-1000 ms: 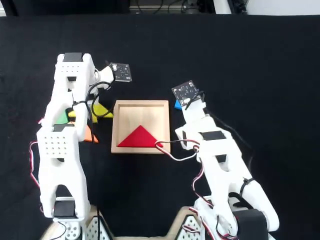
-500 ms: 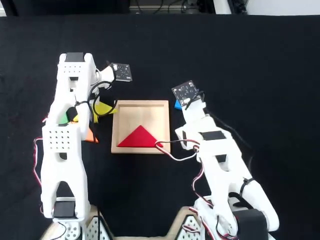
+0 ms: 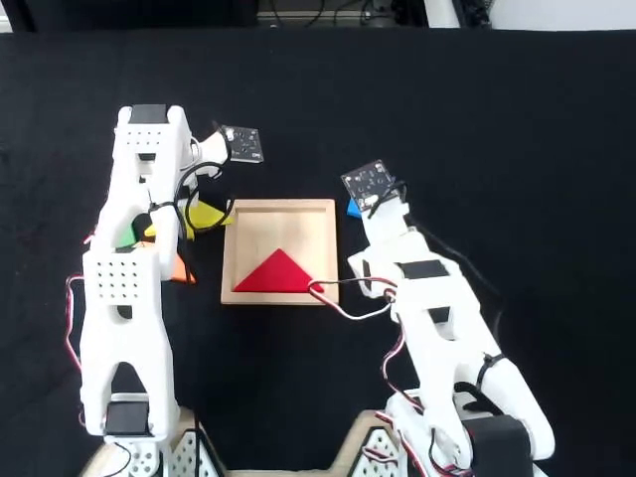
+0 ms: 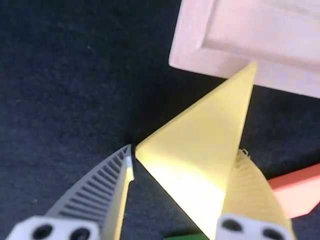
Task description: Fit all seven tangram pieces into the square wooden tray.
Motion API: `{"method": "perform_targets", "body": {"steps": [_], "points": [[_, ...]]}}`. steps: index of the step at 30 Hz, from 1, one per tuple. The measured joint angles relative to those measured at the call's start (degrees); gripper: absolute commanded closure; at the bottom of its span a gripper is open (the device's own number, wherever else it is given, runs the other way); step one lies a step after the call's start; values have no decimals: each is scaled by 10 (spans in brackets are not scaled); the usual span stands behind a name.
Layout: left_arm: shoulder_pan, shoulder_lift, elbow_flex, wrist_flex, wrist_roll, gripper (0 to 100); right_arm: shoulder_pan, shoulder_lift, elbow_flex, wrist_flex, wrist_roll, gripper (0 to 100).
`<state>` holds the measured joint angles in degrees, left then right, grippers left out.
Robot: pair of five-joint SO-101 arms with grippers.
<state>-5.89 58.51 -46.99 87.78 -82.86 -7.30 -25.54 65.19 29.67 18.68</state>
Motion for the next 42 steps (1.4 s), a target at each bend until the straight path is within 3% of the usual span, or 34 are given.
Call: {"method": "perform_targets", "body": {"steps": [6, 8, 17, 42], "points": [[3, 0, -4, 3, 0, 907, 0, 0, 0, 0, 0, 906], [4, 0, -23, 20, 0, 959, 0, 0, 0, 0, 0, 906], [17, 23, -125, 100, 1, 974, 0, 0, 0, 0, 0, 906], [24, 25, -131, 65, 32, 971, 0, 0, 0, 0, 0, 906]]}}
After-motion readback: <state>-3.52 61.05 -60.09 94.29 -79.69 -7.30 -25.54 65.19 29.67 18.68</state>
